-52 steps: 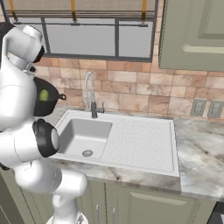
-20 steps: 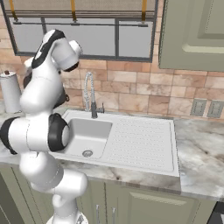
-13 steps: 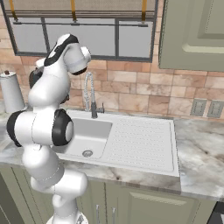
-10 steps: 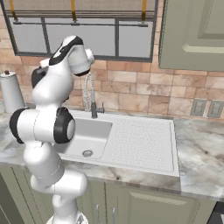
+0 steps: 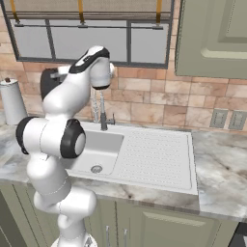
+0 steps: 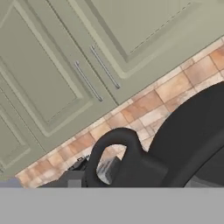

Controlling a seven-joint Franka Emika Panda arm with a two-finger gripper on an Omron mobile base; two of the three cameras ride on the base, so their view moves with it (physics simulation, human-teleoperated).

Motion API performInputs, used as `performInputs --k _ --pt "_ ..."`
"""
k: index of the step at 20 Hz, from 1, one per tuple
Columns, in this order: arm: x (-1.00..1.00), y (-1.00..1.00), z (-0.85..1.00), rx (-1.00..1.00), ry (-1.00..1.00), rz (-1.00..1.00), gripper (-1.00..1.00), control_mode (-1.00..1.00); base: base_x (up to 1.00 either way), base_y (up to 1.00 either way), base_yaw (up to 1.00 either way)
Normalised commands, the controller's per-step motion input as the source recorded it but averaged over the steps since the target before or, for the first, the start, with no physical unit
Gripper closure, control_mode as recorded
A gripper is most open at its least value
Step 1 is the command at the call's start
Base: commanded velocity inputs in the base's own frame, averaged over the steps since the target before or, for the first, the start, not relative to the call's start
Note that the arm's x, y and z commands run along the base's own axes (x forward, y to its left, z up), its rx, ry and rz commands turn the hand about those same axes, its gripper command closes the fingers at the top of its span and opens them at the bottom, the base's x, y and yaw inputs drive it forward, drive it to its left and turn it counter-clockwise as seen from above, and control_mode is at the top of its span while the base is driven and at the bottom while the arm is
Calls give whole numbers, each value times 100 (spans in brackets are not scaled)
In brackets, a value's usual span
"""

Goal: Dump the cucumber from the pot into the sink. Then turn on the water and wash the cucumber. Then turn off the water and put the cucumber back in the pot.

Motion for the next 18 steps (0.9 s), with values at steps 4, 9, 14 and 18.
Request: performInputs --k 4,9,14,18 --pt "0 -37 3 18 0 0 100 -100 0 0 0" --pt "0 -35 7 16 0 0 100 -100 0 0 0" --pt "0 -32 9 21 0 0 100 -100 0 0 0" --pt "-13 -24 16 27 2 0 100 -100 0 0 0"
